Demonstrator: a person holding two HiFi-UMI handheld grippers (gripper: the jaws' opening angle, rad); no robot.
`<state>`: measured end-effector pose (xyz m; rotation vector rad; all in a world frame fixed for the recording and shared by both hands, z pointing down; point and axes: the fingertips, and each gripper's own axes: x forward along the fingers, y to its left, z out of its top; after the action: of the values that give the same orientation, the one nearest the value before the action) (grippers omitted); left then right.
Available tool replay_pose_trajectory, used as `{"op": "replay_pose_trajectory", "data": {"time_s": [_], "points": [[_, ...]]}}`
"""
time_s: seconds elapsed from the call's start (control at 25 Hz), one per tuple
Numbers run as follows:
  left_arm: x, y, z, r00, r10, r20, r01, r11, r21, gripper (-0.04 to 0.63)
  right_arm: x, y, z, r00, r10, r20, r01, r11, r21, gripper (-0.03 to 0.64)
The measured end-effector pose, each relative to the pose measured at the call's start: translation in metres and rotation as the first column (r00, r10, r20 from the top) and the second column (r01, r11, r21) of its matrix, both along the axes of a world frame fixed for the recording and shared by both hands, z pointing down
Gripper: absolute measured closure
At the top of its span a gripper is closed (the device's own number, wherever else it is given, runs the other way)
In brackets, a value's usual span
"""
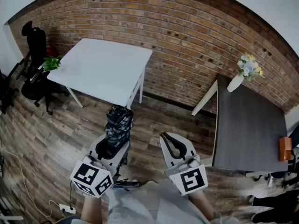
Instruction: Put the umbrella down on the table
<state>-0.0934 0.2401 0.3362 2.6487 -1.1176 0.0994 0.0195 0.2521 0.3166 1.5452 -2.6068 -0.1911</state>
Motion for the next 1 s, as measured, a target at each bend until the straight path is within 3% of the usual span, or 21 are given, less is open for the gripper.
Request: {"op": "replay_pose_trajectory", "data": {"time_s": [0.64,1.0], "points": [[-0.009,0.006,-0.003,1.000,0.016,-0.003,-0.016,1.000,0.011,0.368,-0.010,0.009,-0.002,1.000,0.012,0.004,-0.012,1.000,-0.006,0.560],[-0.034,0.012,-0.004,0.999,0.043,0.012,-0.044,0.999,0.025,0.368,-0.034,0.017,-0.004,0.999,0.039,0.002,-0.039,0.999,0.002,0.560]]}}
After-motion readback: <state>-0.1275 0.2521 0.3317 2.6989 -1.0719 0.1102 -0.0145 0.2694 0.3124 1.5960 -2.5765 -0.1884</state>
